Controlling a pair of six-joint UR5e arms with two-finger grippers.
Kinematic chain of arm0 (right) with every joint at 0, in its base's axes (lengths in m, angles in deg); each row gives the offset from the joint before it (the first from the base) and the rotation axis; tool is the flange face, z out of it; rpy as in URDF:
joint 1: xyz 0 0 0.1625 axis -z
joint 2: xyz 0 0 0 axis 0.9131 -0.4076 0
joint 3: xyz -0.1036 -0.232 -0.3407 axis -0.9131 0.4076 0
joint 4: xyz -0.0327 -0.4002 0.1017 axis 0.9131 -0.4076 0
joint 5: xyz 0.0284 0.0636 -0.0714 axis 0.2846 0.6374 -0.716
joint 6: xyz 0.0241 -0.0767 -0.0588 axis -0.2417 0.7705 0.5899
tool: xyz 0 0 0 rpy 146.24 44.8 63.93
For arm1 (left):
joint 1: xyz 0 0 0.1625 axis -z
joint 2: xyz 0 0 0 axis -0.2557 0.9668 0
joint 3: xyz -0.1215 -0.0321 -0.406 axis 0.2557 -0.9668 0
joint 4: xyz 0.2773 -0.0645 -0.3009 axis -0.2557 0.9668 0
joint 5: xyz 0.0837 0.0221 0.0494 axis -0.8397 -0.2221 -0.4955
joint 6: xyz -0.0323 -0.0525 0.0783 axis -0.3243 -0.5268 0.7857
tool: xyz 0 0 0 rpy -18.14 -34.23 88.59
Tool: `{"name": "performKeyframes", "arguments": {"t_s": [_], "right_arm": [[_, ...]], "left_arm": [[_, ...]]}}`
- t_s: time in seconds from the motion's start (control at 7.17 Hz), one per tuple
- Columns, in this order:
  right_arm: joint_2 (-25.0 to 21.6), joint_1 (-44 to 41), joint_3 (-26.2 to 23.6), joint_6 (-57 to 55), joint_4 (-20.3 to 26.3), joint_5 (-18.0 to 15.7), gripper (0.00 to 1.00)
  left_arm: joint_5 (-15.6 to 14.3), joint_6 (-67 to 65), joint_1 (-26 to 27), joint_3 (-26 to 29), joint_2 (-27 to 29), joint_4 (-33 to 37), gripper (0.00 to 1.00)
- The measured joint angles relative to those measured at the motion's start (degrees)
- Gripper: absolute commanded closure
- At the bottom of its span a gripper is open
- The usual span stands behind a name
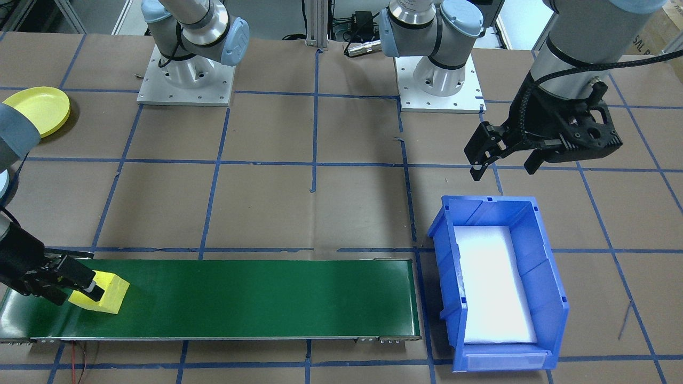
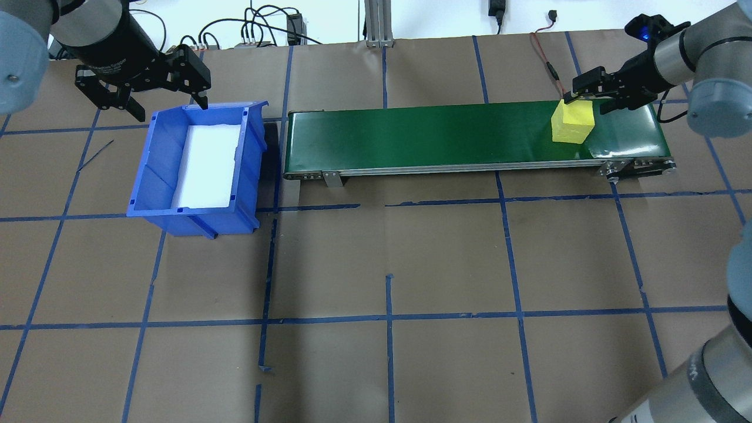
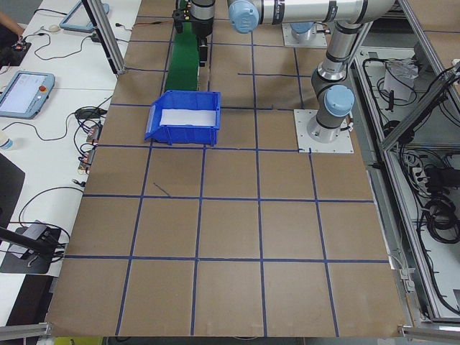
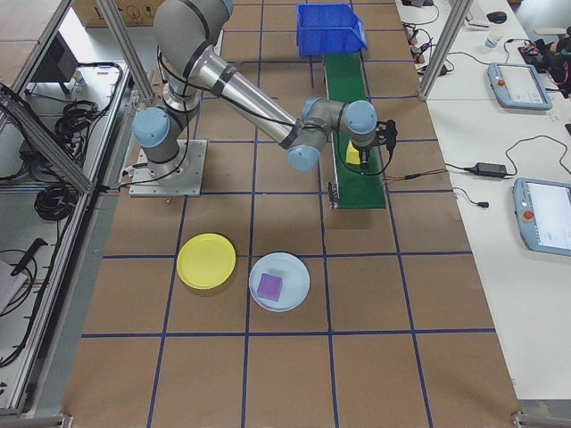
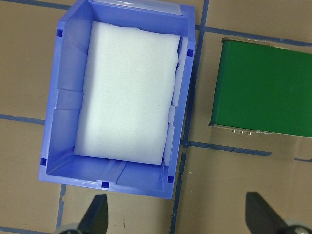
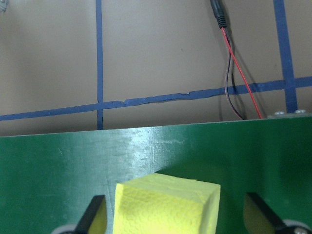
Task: Move block left to right into plate
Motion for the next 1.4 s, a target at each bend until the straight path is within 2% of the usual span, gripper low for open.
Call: {"name": "performKeyframes", "arguments": {"t_s": [0.14,0.28,0.42,0.56,0.7,0.98,1.12,1.26,1.4], "right_arm": [[0.55,-0.05,-0.22,-0.02,-0.1,0.11,0.02],[1.33,-0.08,-0.27,0.05,-0.47,0.6,0.07],[1.88,-0.1,-0.28,0.21,-1.04,1.3,0.57],[2.18,-0.11,-0.35,0.61,-1.75,1.28,0.71],[2.14,-0.1,-0.27,1.1,-2.57,-0.77,0.71],[0.52,0.55,-0.06,4.01,-2.9,-10.03,0.73],[-1.86,2.95,-0.3,8.03,-0.73,-15.42,0.74],[-5.01,7.31,-0.62,12.81,4.31,-20.24,0.74],[-8.69,12.36,-1.3,18.65,10.01,-22.62,0.74]], "left_arm": [[-0.31,0.23,-0.1,-0.03,-0.24,-0.09,0.0],[-0.73,0.59,-0.23,-0.16,-0.68,-0.05,0.0],[-1.3,0.8,-0.26,-0.28,-1.17,0.21,0.0],[-1.75,0.88,-0.23,-0.4,-1.57,0.43,0.0],[-1.95,0.91,-0.19,-0.53,-1.83,0.53,0.0],[-2.02,0.9,-0.15,-0.69,-1.95,0.59,0.0],[-1.99,0.87,-0.15,-0.88,-1.97,0.54,0.0],[-1.95,0.87,-0.16,-1.29,-1.98,0.39,0.0],[-1.94,0.9,-0.16,-1.74,-2.01,0.2,0.0]]}}
